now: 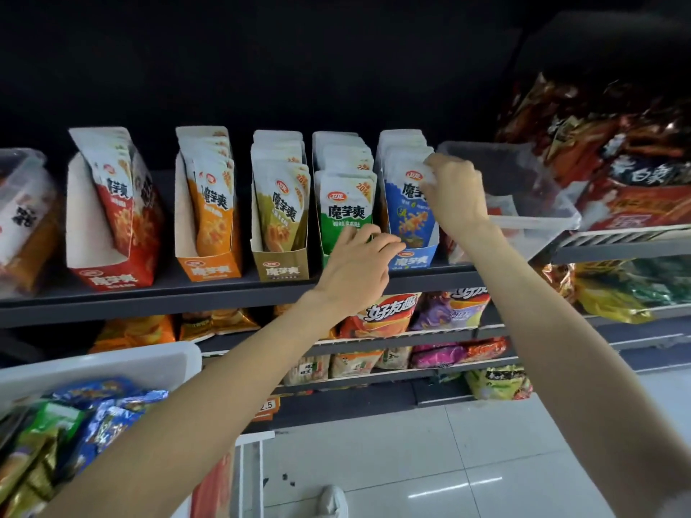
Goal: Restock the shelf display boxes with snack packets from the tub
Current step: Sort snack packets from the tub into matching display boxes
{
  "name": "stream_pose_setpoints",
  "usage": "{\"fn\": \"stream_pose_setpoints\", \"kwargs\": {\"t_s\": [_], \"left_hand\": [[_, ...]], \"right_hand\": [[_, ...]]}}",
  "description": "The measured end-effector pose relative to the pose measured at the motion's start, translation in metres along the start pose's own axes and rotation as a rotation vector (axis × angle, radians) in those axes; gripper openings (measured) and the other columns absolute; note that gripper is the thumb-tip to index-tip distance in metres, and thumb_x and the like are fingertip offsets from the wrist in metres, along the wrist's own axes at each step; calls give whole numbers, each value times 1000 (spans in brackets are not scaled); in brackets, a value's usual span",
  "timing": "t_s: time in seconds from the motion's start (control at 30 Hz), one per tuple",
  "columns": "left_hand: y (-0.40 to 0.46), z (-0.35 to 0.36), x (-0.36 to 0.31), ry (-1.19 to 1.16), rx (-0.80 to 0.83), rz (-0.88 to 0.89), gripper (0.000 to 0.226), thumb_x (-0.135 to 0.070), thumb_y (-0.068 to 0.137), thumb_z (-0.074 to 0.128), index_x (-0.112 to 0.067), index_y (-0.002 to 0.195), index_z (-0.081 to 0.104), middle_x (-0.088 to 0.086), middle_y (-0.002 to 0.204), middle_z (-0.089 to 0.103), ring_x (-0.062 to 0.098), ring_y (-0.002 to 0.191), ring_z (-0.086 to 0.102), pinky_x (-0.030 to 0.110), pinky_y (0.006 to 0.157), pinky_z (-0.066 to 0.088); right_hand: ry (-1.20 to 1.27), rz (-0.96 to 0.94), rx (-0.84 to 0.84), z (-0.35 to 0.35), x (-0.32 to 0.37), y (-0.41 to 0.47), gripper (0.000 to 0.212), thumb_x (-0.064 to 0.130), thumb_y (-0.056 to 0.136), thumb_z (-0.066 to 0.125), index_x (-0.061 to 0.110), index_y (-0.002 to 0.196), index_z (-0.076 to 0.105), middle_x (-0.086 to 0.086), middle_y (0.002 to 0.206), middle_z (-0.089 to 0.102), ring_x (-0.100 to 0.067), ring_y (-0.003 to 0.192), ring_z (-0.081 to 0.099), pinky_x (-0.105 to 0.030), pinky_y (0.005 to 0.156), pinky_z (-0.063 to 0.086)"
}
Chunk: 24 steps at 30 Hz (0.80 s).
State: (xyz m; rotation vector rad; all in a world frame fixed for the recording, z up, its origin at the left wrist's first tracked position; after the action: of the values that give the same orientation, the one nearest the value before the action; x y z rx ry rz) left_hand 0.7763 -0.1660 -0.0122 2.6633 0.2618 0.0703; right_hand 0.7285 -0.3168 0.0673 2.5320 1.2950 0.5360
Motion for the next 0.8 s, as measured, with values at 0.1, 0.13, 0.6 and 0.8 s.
{"fn": "stream_pose_setpoints", "kwargs": {"t_s": [0.1, 0.13, 0.6, 0.8], "left_hand": [[-4, -1, 5, -43, 29, 43, 44, -19, 87, 57, -14, 131, 55, -2, 130, 58, 22, 119, 48, 35, 93, 24], [-8, -3, 6, -66, 14, 54, 43, -20, 88, 56, -15, 131, 55, -2, 129, 59, 21, 119, 48, 35, 93, 26], [-142, -101, 33, -934, -440, -518, 18, -27, 94, 47, -21, 97, 64, -7, 65, 63, 13, 62, 63, 27, 62, 50], [-287, -100, 93, -386, -151, -746, 29, -40, 87, 46, -25, 104, 65, -15, 93, 65, 2, 84, 59, 22, 75, 48]], "right_hand": [[34, 40, -153, -5, 2, -13, 35, 5, 89, 59, 9, 124, 55, -14, 126, 53, -33, 104, 58, -39, 79, 49], [30, 41, -232, -6, 3, -22, 33, 4, 88, 60, 9, 121, 57, -13, 125, 53, -32, 104, 57, -39, 73, 49], [520, -160, -218, 37, 126, -186, 16, 20, 91, 54, 15, 101, 65, 5, 79, 68, -10, 64, 62, -22, 51, 46], [556, -377, 60, 88, 220, -232, 15, 18, 82, 58, 19, 94, 67, 4, 82, 68, -16, 69, 63, -26, 50, 49]]}}
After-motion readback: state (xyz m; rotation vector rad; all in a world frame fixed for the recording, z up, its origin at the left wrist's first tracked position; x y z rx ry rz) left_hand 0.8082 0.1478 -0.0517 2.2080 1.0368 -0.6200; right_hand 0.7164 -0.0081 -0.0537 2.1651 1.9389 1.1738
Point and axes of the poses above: each hand's wrist, its own y-axis towards the middle knuckle, its own z-axis out of the palm, x = y × z, the point moved 2 cm from there along y, towards the middle knuckle
